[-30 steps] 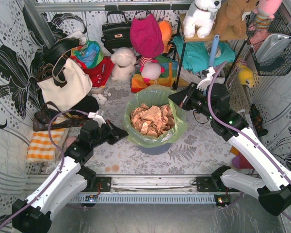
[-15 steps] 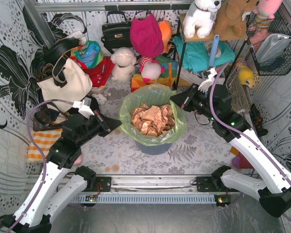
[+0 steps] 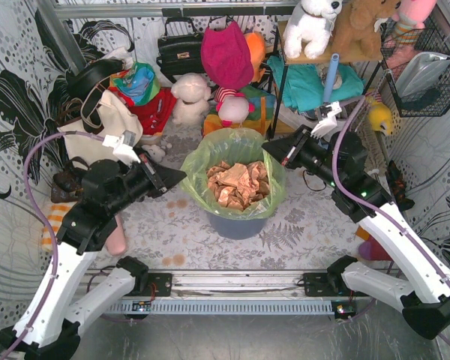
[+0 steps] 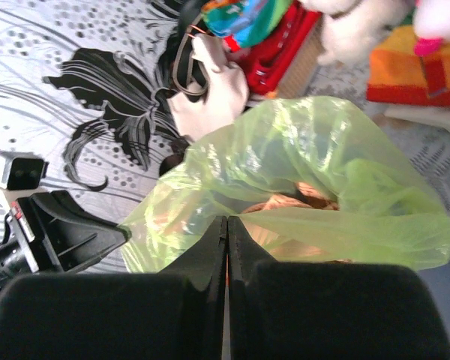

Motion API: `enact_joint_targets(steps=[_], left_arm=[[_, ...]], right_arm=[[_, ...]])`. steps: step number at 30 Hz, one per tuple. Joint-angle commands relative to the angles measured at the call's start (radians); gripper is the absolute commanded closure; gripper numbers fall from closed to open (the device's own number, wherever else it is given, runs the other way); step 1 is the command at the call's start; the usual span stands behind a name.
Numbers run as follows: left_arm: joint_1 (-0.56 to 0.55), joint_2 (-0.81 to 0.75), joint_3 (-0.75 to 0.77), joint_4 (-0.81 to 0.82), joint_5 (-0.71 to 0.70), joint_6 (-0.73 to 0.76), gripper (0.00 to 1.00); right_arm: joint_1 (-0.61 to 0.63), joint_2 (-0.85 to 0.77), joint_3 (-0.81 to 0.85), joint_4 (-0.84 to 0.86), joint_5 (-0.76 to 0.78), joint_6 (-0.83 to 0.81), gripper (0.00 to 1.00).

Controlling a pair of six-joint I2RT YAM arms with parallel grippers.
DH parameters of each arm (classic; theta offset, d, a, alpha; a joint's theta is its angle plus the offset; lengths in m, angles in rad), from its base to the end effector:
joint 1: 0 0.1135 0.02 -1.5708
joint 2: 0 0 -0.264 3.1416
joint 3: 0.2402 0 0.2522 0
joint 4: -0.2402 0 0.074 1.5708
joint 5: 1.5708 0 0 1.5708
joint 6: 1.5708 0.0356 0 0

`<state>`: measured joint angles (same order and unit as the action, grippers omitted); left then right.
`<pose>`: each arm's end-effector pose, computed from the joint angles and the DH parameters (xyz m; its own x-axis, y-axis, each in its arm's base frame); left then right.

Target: Tie the trash bag

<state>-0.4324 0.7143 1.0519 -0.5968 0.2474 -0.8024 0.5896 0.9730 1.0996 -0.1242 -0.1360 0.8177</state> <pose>0.1205 -0.0652 0.3964 -0.6084 -0.4870 -0.6266 0.2644 0.6201 -0.7386 0.1769 0.1242 0.4224 -0.4828 0.5467 -0.6841 -0.4553 0.5107 0.7294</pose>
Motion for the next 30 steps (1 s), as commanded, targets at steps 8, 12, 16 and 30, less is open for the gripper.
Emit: enact_joint_targets(steps=[8, 12, 16, 30], left_arm=[[-0.006, 0.091, 0.134, 0.162, 0.094, 0.115, 1.0], [-0.006, 0.127, 0.147, 0.259, 0.139, 0.118, 1.0], [-0.006, 0.157, 0.165, 0.317, 0.146, 0.126, 1.0], [-0.006, 0.214, 0.155, 0.289, 0.153, 0.152, 0.46]], right_arm=[[-0.004, -0.028, 0.02, 0.279, -0.111, -0.023, 1.0], [-0.005, -0.018, 0.04, 0.303, -0.123, -0.028, 1.0], [-0.005, -0.008, 0.049, 0.267, -0.093, -0.039, 1.0], [-0.004, -0.034, -0.067, 0.187, -0.016, -0.038, 1.0]])
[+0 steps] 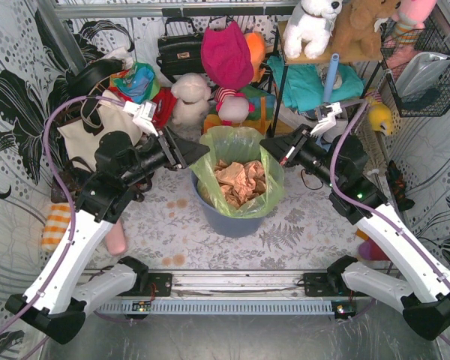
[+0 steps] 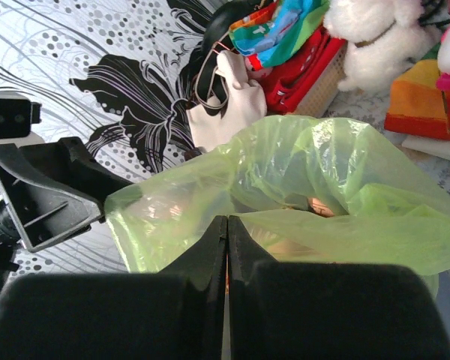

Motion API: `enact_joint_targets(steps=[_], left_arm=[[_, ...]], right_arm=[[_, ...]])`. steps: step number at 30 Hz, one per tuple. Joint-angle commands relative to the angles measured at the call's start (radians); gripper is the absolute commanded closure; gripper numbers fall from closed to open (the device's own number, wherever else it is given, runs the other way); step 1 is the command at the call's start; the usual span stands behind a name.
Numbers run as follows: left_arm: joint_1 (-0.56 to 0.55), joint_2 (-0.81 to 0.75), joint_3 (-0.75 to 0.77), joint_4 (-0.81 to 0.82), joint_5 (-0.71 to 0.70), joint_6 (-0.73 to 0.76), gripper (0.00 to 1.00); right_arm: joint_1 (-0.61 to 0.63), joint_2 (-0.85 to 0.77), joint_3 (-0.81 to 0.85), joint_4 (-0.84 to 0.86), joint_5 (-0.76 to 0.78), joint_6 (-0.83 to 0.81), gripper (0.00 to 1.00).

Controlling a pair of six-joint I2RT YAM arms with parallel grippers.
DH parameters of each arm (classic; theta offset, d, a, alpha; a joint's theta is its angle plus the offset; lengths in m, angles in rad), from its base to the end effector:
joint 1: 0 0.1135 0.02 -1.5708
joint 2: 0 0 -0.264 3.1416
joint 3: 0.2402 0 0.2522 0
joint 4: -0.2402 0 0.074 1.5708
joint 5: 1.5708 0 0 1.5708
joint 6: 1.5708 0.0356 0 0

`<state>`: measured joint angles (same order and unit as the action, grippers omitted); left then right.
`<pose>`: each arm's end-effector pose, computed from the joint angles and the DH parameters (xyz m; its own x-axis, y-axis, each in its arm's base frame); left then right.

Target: Tie the trash bag

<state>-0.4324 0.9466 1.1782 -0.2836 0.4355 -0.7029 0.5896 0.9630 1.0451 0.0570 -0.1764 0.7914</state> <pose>0.1721 -0.0960 0.4368 -0.5289 -0.4014 -0.7478 0.5512 0.5075 -0.6623 0.1764 0.1255 0.4252 -0.4111 0.5675 -0.7134 -0.5682 0.4524 0.6874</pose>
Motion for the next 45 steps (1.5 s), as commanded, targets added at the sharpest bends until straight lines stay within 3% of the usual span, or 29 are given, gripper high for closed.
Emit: enact_joint_targets(steps=[1, 7, 11, 15, 24, 35, 43, 45], left_arm=[[-0.006, -0.024, 0.044, -0.063, -0.062, 0.068, 0.43], [-0.006, -0.105, 0.074, -0.318, -0.47, 0.044, 0.38], [-0.006, -0.125, 0.053, -0.422, -0.609, -0.001, 0.34], [-0.005, -0.124, -0.01, -0.418, -0.602, -0.065, 0.32], [-0.004, -0.111, -0.176, -0.192, -0.423, -0.162, 0.33], [-0.001, -0.108, -0.225, -0.095, -0.388, -0.175, 0.57], [0.0, -0.099, -0.199, -0.115, -0.396, -0.143, 0.97], [0.001, -0.098, -0.175, -0.141, -0.409, -0.124, 1.0]], right_arm=[[-0.004, -0.025, -0.013, 0.0, 0.025, -0.011, 1.0], [-0.004, -0.036, -0.014, -0.015, 0.032, -0.014, 1.0], [-0.005, -0.038, -0.014, -0.022, 0.035, -0.014, 1.0], [-0.005, -0.034, -0.007, -0.033, 0.034, -0.016, 1.0], [-0.005, -0.039, -0.01, -0.033, 0.039, -0.014, 1.0], [-0.004, -0.028, -0.01, -0.025, 0.027, -0.007, 1.0], [-0.004, -0.031, -0.007, -0.03, 0.029, -0.008, 1.0], [-0.005, -0.032, -0.007, -0.031, 0.026, -0.009, 1.0]])
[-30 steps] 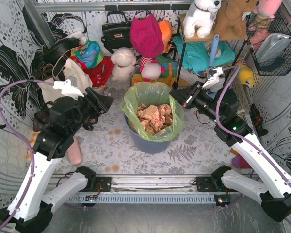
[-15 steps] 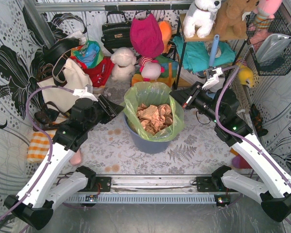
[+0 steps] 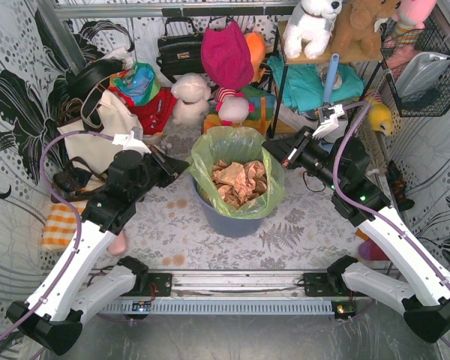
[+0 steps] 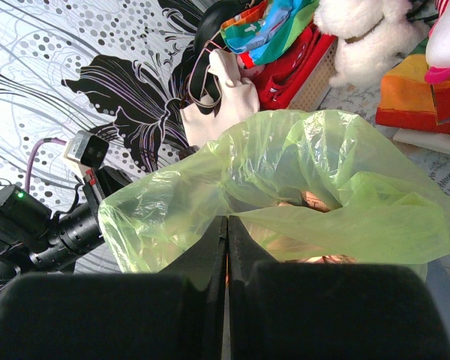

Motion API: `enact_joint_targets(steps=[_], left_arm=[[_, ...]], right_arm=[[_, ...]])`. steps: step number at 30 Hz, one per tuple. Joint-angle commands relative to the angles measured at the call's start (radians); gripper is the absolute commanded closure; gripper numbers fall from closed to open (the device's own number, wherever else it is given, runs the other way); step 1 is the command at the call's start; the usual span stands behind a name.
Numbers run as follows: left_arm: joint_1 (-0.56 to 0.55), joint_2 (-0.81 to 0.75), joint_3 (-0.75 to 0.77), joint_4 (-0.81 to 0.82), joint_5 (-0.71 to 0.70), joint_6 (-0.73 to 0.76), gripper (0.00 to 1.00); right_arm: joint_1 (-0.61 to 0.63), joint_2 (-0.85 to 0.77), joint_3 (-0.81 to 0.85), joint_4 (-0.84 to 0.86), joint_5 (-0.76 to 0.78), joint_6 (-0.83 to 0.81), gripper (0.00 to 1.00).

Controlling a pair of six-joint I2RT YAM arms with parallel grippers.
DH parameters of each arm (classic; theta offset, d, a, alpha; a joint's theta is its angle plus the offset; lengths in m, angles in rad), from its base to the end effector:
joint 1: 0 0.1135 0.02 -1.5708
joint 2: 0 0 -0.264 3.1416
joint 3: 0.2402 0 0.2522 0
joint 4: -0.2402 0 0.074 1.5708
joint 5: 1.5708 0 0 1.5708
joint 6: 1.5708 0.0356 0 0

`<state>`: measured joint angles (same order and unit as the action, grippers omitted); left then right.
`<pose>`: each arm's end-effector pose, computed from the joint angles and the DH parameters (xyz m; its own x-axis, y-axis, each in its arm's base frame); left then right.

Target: Tie the trash bag

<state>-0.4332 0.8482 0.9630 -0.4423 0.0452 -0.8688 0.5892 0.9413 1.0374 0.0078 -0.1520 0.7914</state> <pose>0.1678 -0.0794 0.3639 -0.5384 -0.5914 -0.6003 0.0729 0.6770 -0.7324 0.1726 0.1219 0.4214 -0.4192 0.5656 -0.7102 -0.5354 0.4778 0.6965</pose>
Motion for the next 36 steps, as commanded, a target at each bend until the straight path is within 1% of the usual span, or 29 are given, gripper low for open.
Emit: enact_joint_targets(steps=[1, 6, 12, 15, 16, 17, 18, 19, 20, 26, 29, 30, 33, 36], left_arm=[[0.001, -0.002, 0.055, 0.001, -0.031, 0.054, 1.0], [0.001, -0.027, 0.131, -0.068, -0.114, 0.115, 1.0], [0.001, -0.025, 0.185, -0.026, -0.041, 0.19, 1.0], [0.001, 0.02, 0.223, -0.098, -0.035, 0.193, 1.0], [0.002, 0.031, 0.226, -0.132, -0.055, 0.178, 0.96], [0.001, 0.036, 0.214, -0.15, -0.067, 0.163, 0.84], [0.001, 0.038, 0.2, -0.162, -0.088, 0.149, 0.69], [0.001, 0.039, 0.182, -0.167, -0.097, 0.136, 0.6], [0.002, 0.044, 0.146, -0.149, -0.093, 0.113, 0.56], [0.003, 0.053, 0.09, -0.056, -0.027, 0.084, 0.46], [0.001, 0.047, 0.052, 0.019, 0.023, 0.08, 0.44], [0.001, 0.042, 0.036, 0.039, 0.032, 0.078, 0.46], [0.002, 0.043, 0.022, 0.054, 0.035, 0.074, 0.53], [0.003, 0.047, 0.019, 0.054, 0.032, 0.076, 0.64]], right_arm=[[-0.004, -0.012, 0.001, 0.015, 0.002, -0.008, 1.0], [-0.004, -0.033, 0.003, 0.006, 0.011, -0.015, 1.0], [-0.003, -0.058, 0.013, 0.006, 0.023, -0.029, 1.0], [-0.005, -0.069, 0.015, -0.002, 0.031, -0.035, 1.0], [-0.003, -0.07, 0.013, -0.002, 0.033, -0.037, 1.0], [-0.004, -0.075, 0.009, -0.003, 0.035, -0.035, 1.0], [-0.004, -0.078, 0.002, -0.001, 0.036, -0.034, 1.0], [-0.003, -0.08, -0.003, 0.003, 0.037, -0.031, 1.0], [-0.004, -0.081, -0.006, 0.001, 0.035, -0.028, 1.0], [-0.004, -0.08, -0.002, -0.003, 0.023, -0.026, 1.0], [-0.004, -0.079, -0.01, 0.006, 0.023, -0.023, 1.0], [-0.003, -0.077, -0.011, 0.007, 0.022, -0.022, 1.0], [-0.004, -0.073, -0.013, 0.009, 0.019, -0.022, 1.0], [-0.004, -0.072, -0.014, 0.011, 0.016, -0.02, 1.0]])
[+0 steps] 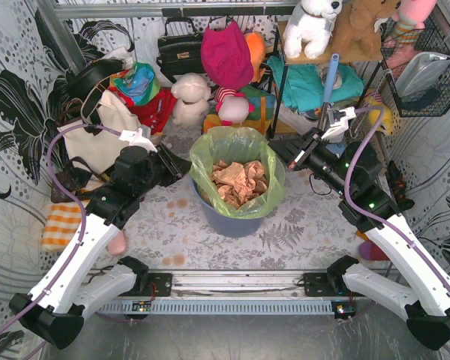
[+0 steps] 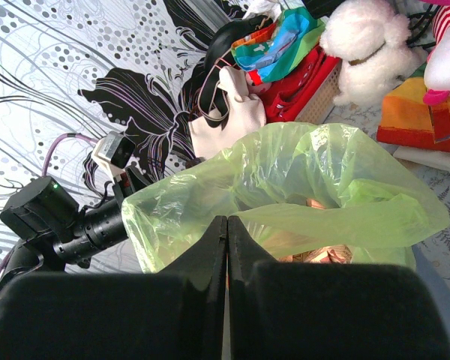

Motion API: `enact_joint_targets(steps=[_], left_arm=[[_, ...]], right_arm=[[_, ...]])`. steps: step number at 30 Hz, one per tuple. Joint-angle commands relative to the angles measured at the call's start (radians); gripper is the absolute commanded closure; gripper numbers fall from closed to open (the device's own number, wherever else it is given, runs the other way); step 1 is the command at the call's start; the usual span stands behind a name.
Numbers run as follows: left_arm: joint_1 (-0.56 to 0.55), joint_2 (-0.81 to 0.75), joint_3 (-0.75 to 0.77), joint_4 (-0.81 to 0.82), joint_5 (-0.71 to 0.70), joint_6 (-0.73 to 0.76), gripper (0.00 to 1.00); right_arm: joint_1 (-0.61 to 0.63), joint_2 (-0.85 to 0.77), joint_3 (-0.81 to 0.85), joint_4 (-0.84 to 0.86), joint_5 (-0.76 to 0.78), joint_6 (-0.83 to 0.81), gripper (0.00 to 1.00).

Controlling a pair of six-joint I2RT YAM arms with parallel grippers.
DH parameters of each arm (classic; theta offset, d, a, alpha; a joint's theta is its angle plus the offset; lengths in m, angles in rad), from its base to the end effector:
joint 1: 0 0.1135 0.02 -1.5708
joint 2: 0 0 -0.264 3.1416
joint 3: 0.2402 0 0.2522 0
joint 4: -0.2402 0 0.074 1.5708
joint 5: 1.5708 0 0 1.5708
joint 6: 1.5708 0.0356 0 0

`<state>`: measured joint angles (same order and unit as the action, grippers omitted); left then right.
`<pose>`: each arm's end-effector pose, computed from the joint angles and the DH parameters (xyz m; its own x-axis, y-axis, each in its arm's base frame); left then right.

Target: Tie the trash bag

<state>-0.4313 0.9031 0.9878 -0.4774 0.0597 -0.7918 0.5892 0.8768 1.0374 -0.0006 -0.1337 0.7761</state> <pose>0.1778 -0.0842 0.3594 -0.5768 -0.5165 -0.6328 0.0810 0.7347 -0.6735 0.1564 0.1102 0.4322 -0.3679 0.5892 -0.7194 -0.5639 0.4738 0.6764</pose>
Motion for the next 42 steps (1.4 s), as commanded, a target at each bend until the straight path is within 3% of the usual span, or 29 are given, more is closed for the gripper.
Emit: enact_joint_targets(steps=[1, 4, 11, 22, 24, 27, 37, 42], left_arm=[[0.002, -0.009, -0.005, 0.087, 0.015, 0.001, 0.68], [0.001, -0.013, 0.004, 0.079, 0.01, 0.017, 0.77], [0.001, -0.03, 0.07, -0.001, -0.051, 0.061, 0.79], [0.001, -0.051, 0.132, -0.011, -0.012, 0.109, 0.97], [0.0, -0.04, 0.137, -0.07, -0.052, 0.094, 0.91], [0.001, -0.04, 0.104, -0.115, -0.098, 0.059, 0.66], [0.001, -0.055, 0.021, 0.029, -0.02, 0.023, 0.53], [0.001, -0.039, -0.012, 0.085, 0.019, 0.012, 0.52]], right_arm=[[-0.004, -0.007, -0.014, 0.019, -0.003, -0.006, 1.0], [-0.003, -0.004, -0.011, 0.018, -0.004, -0.009, 1.0], [-0.004, -0.009, -0.012, 0.011, -0.001, -0.012, 1.0], [-0.004, -0.024, -0.016, 0.014, 0.005, -0.015, 1.0], [-0.004, -0.027, -0.015, 0.012, 0.003, -0.014, 1.0], [-0.003, -0.028, -0.02, 0.013, 0.005, -0.012, 1.0], [-0.003, -0.017, -0.017, 0.019, -0.006, -0.006, 1.0], [-0.005, -0.018, -0.015, 0.016, -0.006, -0.008, 1.0]])
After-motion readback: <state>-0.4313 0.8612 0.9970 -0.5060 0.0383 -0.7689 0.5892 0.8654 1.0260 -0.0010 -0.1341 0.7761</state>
